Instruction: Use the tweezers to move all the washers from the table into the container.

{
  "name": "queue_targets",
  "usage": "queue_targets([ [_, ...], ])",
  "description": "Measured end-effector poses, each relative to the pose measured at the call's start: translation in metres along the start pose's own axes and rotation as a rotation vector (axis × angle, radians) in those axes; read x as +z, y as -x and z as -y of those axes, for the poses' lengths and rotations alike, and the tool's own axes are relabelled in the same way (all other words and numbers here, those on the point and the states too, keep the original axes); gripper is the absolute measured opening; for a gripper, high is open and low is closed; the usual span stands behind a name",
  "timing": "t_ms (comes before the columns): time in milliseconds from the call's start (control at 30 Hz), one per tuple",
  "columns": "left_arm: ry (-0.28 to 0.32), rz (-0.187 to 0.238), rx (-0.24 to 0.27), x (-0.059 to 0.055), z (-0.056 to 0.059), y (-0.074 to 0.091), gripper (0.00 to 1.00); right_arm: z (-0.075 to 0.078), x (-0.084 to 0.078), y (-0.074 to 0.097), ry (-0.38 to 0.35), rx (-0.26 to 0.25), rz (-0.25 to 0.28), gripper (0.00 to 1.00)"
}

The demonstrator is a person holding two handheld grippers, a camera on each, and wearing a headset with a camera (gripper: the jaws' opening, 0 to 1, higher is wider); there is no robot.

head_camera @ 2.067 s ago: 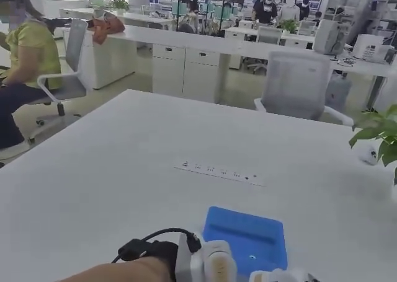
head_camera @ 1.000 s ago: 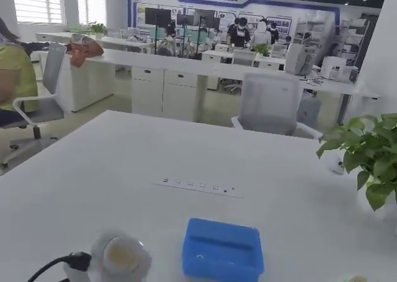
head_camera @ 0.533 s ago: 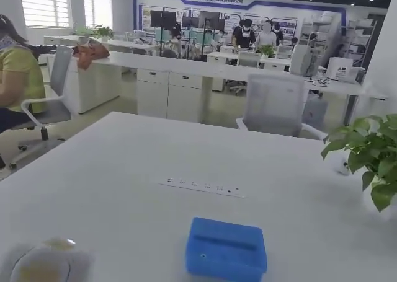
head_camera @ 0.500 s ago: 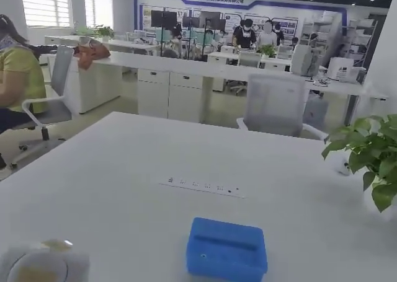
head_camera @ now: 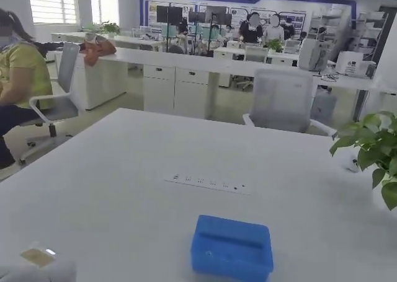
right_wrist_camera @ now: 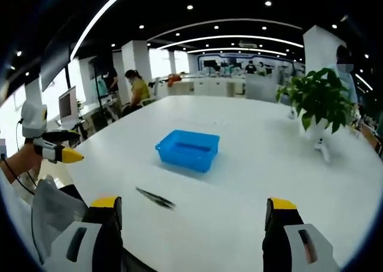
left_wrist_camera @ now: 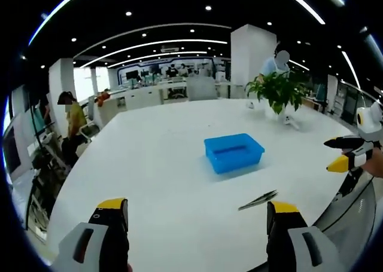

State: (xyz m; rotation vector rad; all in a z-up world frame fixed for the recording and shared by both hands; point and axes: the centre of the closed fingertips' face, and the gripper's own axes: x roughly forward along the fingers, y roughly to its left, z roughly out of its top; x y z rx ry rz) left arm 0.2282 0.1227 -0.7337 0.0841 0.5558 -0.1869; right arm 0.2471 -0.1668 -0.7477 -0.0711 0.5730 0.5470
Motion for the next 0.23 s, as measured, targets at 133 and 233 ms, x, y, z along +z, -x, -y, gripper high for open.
queue_targets([
  [133,-0.008,0.0,0.003,0.0014,-0.0022,-0.0008,0.99,-0.0003,0.0,-0.001,0.009,0.004,0.0,0.99],
  [233,-0.002,0.009,0.008,0.0026,-0.0033,-0.0009,0.99,-0.0023,-0.0031,-0.0027,0.014,0.01,-0.016,0.99],
])
